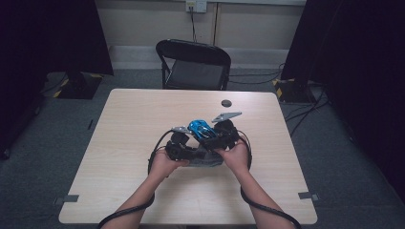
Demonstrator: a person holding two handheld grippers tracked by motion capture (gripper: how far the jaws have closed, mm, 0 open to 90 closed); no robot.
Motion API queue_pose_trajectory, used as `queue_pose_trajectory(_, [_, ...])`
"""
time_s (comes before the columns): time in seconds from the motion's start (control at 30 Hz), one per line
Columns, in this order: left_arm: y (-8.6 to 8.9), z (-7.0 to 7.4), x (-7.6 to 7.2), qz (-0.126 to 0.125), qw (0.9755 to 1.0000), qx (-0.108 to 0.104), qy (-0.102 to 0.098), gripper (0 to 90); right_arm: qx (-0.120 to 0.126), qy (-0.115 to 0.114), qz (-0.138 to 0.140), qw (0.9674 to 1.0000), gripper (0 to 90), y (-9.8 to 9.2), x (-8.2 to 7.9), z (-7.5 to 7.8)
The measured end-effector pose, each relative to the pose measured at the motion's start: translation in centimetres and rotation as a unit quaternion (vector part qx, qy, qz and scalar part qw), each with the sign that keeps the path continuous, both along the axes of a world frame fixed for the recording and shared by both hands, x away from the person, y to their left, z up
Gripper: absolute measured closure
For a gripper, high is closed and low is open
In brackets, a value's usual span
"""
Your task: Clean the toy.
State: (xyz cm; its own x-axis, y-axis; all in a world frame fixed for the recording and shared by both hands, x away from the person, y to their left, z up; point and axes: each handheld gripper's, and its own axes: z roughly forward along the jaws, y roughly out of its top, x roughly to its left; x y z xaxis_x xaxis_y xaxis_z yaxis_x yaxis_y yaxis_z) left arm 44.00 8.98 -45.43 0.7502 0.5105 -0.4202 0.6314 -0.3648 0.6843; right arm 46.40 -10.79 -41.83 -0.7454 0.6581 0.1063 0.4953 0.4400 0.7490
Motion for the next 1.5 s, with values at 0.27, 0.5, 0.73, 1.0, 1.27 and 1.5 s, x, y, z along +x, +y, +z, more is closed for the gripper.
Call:
queue_pose_trajectory(0.27, [-1.0, -0.2, -0.5, -0.017, 0.9998, 0.008, 0.0, 73.6, 0.001, -0.001, -0.006, 1.0, 28.4, 0.0, 0.1, 0.0])
queue_pose_trajectory(0.5, [-2.1, -0.2, -1.4, -0.039, 0.9991, 0.017, -0.002, 73.5, 0.004, 0.001, -0.004, 1.0, 28.4, 0.1, 0.3, 0.0])
queue_pose_trajectory(0.73, [-3.4, 0.1, -2.6, -0.076, 0.9967, 0.029, -0.008, 73.4, 0.005, 0.001, -0.008, 1.0, 28.5, -0.1, 0.5, 0.1])
queue_pose_trajectory(1.0, [-2.5, 0.3, -3.3, -0.083, 0.9954, 0.044, -0.018, 73.2, 0.003, 0.0, -0.019, 0.9998, 28.4, -1.3, 0.7, 0.3])
queue_pose_trajectory(1.27, [1.2, 1.4, -2.5, -0.036, 0.9977, 0.046, -0.034, 73.3, -0.001, 0.005, -0.041, 0.9992, 28.4, -3.6, 0.9, -0.1])
queue_pose_trajectory(1.5, [3.2, 1.9, -1.8, -0.008, 0.9978, 0.053, -0.039, 73.3, -0.01, 0.01, -0.049, 0.9987, 28.4, -5.1, 0.9, -0.6])
